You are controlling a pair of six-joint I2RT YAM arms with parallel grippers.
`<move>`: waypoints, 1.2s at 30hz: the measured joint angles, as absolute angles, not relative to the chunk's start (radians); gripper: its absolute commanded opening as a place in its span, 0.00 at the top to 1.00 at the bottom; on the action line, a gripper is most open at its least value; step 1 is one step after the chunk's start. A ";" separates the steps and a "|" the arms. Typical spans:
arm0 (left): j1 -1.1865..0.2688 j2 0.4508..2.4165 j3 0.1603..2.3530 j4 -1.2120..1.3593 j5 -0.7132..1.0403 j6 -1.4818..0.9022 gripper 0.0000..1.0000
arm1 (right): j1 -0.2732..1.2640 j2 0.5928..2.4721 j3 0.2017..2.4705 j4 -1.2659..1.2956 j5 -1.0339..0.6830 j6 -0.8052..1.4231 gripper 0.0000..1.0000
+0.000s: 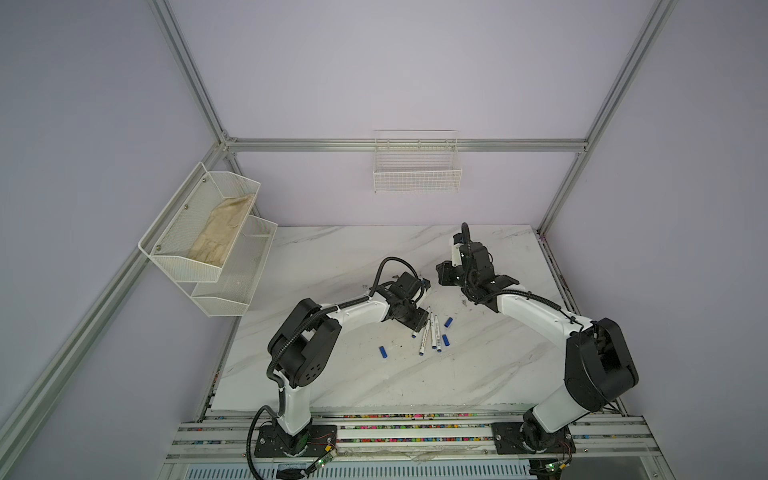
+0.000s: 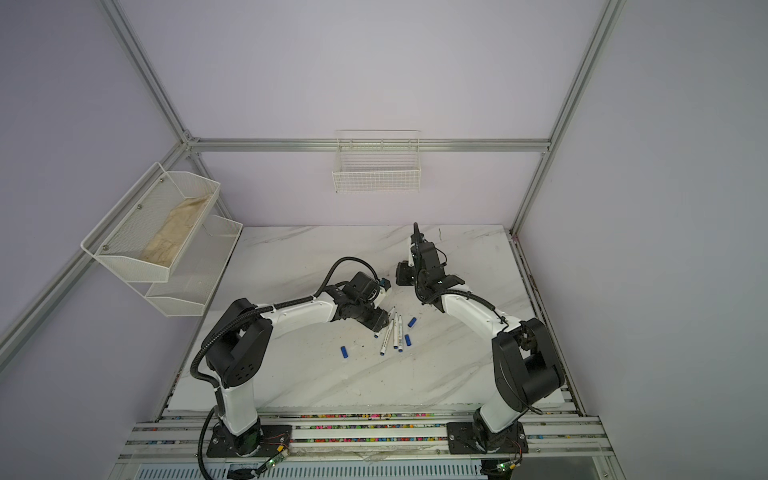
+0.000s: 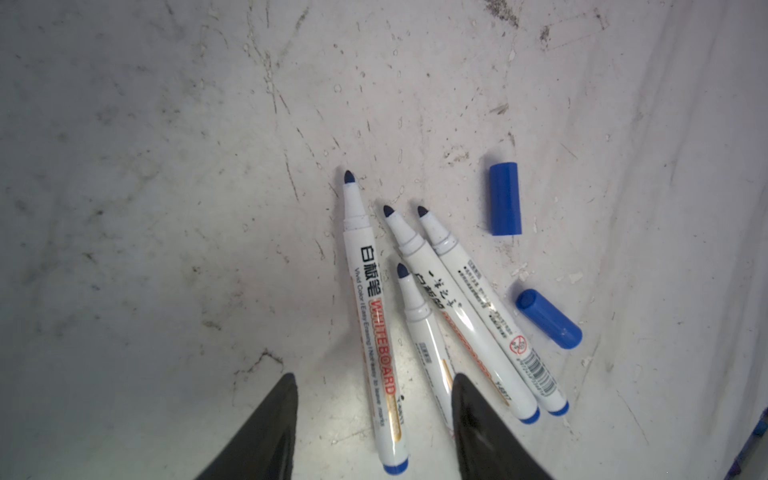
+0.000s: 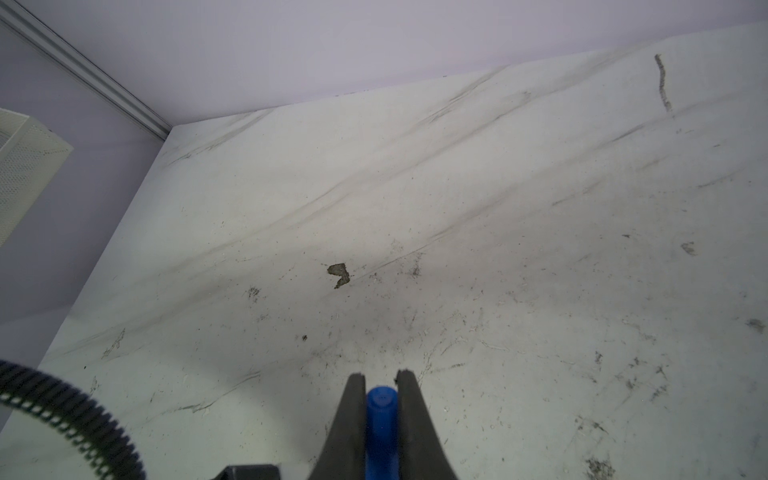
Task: Insert the pens into the pen caps
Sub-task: 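Lift the blue cap with the right gripper while the left gripper grasps a white marker, then raise the marker upright with the left gripper toward the cap held by the right gripper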
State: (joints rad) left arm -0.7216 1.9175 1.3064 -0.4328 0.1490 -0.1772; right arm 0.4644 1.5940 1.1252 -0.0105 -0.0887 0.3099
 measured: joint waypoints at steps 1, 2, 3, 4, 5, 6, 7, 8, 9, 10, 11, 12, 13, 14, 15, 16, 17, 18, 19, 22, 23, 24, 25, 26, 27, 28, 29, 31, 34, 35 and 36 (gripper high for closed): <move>-0.722 1.924 1.311 -0.440 0.148 -0.173 0.46 | 0.464 1.594 1.125 -0.010 -0.091 0.310 1.00; -0.723 1.934 1.317 -0.449 0.145 -0.171 0.47 | 0.464 1.594 1.125 -0.011 -0.092 0.310 1.00; -0.725 1.944 1.324 -0.458 0.141 -0.171 0.48 | 0.464 1.594 1.125 -0.010 -0.093 0.310 1.00; -0.727 1.951 1.330 -0.466 0.136 -0.168 0.50 | 0.464 1.594 1.125 -0.010 -0.093 0.310 1.00; -0.728 1.961 1.339 -0.478 0.131 -0.164 0.51 | 0.464 1.594 1.125 -0.010 -0.094 0.310 1.00; -0.730 1.971 1.347 -0.488 0.124 -0.162 0.51 | 0.464 1.594 1.124 -0.010 -0.094 0.310 1.00; -0.730 1.976 1.351 -0.496 0.121 -0.160 0.51 | 0.463 1.594 1.123 -0.010 -0.094 0.310 1.00; -0.733 1.980 1.353 -0.501 0.118 -0.160 0.52 | 0.462 1.594 1.122 -0.010 -0.094 0.310 1.00; -0.734 1.982 1.353 -0.509 0.115 -0.159 0.54 | 0.461 1.594 1.121 -0.011 -0.094 0.310 1.00; -0.735 1.983 1.353 -0.518 0.113 -0.155 0.55 | 0.459 1.594 1.121 -0.011 -0.094 0.310 1.00; -0.736 1.984 1.355 -0.524 0.108 -0.152 0.56 | 0.458 1.594 1.121 -0.010 -0.094 0.310 1.00; -0.738 1.988 1.362 -0.537 0.101 -0.149 0.58 | 0.458 1.594 1.121 -0.010 -0.094 0.310 1.00; -0.739 1.993 1.371 -0.549 0.093 -0.145 0.60 | 0.457 1.594 1.121 -0.010 -0.094 0.310 1.00; -0.741 1.998 1.380 -0.560 0.083 -0.140 0.61 | 0.456 1.594 1.121 -0.010 -0.094 0.310 1.00; -0.743 2.004 1.390 -0.574 0.072 -0.136 0.63 | 0.456 1.594 1.119 -0.010 -0.094 0.310 1.00; -0.747 2.010 1.401 -0.587 0.060 -0.132 0.64 | 0.455 1.594 1.119 -0.010 -0.094 0.310 1.00; -0.749 2.015 1.410 -0.598 0.047 -0.126 0.66 | 0.454 1.594 1.118 -0.010 -0.094 0.310 1.00; -0.754 2.022 1.422 -0.614 0.031 -0.118 0.69 | 0.453 1.594 1.117 -0.010 -0.094 0.310 1.00; -0.757 2.030 1.435 -0.628 0.013 -0.111 0.70 | 0.452 1.594 1.117 -0.010 -0.093 0.310 1.00; -0.770 2.049 1.468 -0.671 -0.036 -0.095 0.74 | 0.448 1.594 1.116 -0.010 -0.093 0.312 1.00; -0.773 2.053 1.473 -0.679 -0.044 -0.091 0.74 | 0.447 1.594 1.116 -0.010 -0.093 0.313 1.00; -0.774 2.055 1.476 -0.683 -0.050 -0.089 0.75 | 0.446 1.594 1.116 -0.010 -0.093 0.314 1.00; -0.775 2.056 1.478 -0.687 -0.051 -0.087 0.77 | 0.445 1.594 1.116 -0.010 -0.094 0.315 1.00; -0.775 2.057 1.480 -0.689 -0.052 -0.085 0.77 | 0.443 1.594 1.116 -0.010 -0.093 0.317 1.00; -0.775 2.058 1.482 -0.691 -0.052 -0.085 0.82 | 0.442 1.594 1.116 -0.010 -0.094 0.319 1.00; -0.774 2.060 1.484 -0.695 -0.053 -0.084 0.86 | 0.440 1.594 1.116 -0.010 -0.094 0.321 1.00; -0.773 2.061 1.486 -0.698 -0.054 -0.086 0.89 | 0.438 1.594 1.116 -0.010 -0.094 0.324 1.00; -0.773 2.062 1.491 -0.702 -0.049 -0.088 0.97 | 0.432 1.594 1.116 -0.010 -0.094 0.330 1.00; -0.767 2.064 1.493 -0.704 -0.039 -0.095 1.00 | 0.419 1.594 1.114 -0.008 -0.096 0.341 1.00; -0.764 2.064 1.493 -0.703 -0.034 -0.096 1.00 | 0.414 1.594 1.114 -0.008 -0.099 0.346 1.00; -0.759 2.063 1.493 -0.701 -0.027 -0.104 1.00 | 0.410 1.594 1.113 -0.006 -0.101 0.351 1.00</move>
State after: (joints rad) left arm -0.7593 2.0628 1.4933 -0.7010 -0.0273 -0.1040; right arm 0.4095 1.5940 1.1126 -0.0059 -0.1013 0.3511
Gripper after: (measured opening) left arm 0.106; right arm 0.134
